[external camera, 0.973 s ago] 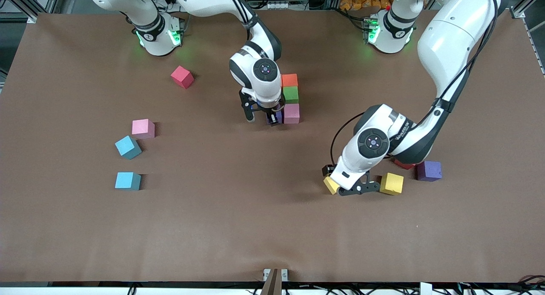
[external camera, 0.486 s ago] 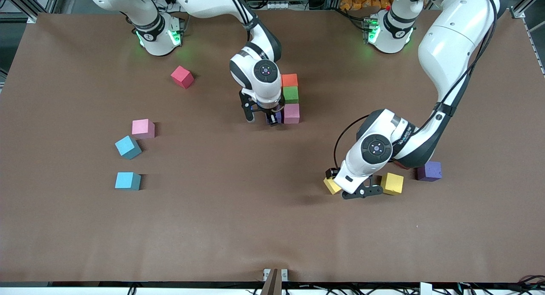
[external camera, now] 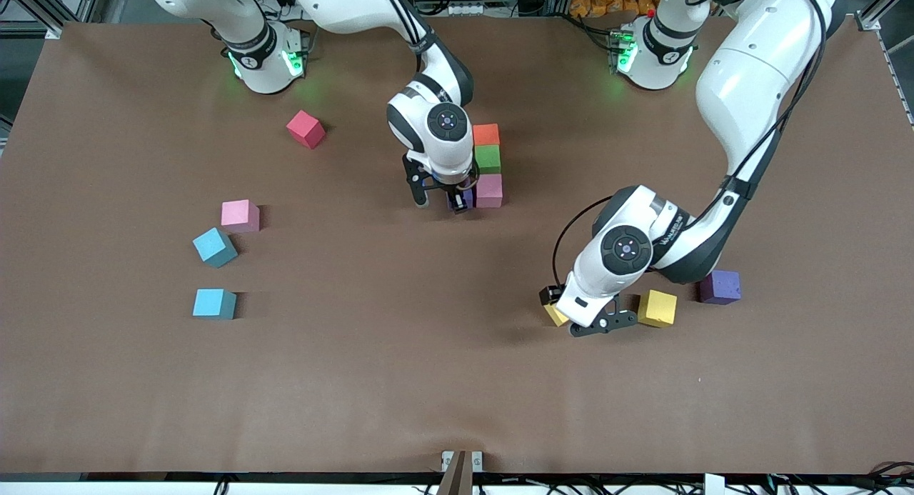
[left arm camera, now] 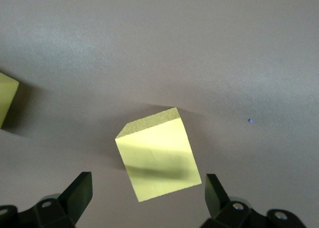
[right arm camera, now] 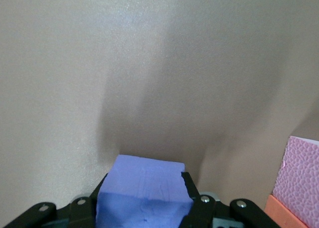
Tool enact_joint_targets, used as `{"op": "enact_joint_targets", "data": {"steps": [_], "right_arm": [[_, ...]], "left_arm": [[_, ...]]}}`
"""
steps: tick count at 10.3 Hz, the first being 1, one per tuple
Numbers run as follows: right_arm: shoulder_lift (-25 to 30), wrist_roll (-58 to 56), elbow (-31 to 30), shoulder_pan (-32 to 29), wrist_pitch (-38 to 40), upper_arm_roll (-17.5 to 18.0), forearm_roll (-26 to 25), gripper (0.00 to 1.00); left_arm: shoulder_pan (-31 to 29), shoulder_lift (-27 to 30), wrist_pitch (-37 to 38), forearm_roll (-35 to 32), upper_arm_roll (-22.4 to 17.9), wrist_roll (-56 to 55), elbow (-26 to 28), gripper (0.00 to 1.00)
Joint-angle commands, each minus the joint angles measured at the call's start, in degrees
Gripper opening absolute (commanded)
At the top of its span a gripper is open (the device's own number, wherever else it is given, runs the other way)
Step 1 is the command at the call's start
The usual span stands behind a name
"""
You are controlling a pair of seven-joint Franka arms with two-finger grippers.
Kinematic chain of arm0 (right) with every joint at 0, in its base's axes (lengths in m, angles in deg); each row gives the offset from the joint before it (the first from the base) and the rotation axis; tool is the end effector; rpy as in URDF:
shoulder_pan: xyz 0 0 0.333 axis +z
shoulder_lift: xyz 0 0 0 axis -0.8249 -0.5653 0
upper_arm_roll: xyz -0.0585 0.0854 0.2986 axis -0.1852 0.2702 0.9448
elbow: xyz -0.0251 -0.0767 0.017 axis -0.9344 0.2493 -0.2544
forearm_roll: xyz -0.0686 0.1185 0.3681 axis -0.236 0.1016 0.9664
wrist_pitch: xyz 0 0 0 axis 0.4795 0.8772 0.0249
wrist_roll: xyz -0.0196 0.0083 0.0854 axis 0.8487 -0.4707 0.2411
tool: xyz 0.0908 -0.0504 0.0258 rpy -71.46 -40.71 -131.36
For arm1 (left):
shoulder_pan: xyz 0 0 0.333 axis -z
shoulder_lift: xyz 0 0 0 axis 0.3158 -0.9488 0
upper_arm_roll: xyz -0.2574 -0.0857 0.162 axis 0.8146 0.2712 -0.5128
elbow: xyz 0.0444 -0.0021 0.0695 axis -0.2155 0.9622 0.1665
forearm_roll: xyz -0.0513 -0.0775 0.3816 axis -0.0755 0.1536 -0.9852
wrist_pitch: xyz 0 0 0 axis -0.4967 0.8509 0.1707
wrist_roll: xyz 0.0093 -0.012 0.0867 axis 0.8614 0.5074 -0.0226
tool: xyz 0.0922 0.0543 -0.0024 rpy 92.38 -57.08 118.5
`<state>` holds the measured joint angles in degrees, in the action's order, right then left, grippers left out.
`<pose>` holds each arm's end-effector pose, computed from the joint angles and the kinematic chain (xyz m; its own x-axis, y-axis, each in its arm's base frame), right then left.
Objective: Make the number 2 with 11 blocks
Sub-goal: 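Place the purple cube with the right gripper while the left gripper grasps yellow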
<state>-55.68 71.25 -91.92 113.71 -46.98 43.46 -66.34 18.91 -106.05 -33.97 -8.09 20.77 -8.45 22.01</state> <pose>0.4087 0.5106 0.1962 0.2935 -0.9558 -0.0168 -0.9544 -0.2940 0.0514 0.6532 -0.3012 0.2488 0.9733 0.2288 -0.0206 0.2291 -0.9733 0.0132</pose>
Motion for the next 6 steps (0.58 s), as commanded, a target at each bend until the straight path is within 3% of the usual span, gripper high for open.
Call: {"op": "enact_joint_targets", "data": {"steps": [1,2,3,4,6], "right_arm": [[-0.97,0.83,1.46,0.4,-0.37,-0.14,0.69,0.0],[-0.97,0.75,1.46,0.32,-0.29,-0.14,0.69,0.0],[-0.97,0.66,1.46,0.32,-0.29,-0.14,0.6,0.28],[-1.05,0.75,1.46,0.32,-0.2,-0.14,0.6,0.94],[-1.06,0.75,1.46,0.49,-0.11,-0.14,0.34,1.0]], "left_arm": [[0.91,-0.65,-0.13,1.05,-1.1,-1.47,-1.59,1.0],[0.82,-0.65,-0.13,1.05,-1.1,-1.56,-1.59,1.0],[0.9,-0.65,-0.21,1.05,-1.1,-2.09,-1.59,1.0],[0.91,-0.65,-0.74,1.05,-1.1,-2.44,-1.59,1.0],[0.82,-0.65,-1.36,1.14,-1.1,-2.44,-1.59,1.0]]}}
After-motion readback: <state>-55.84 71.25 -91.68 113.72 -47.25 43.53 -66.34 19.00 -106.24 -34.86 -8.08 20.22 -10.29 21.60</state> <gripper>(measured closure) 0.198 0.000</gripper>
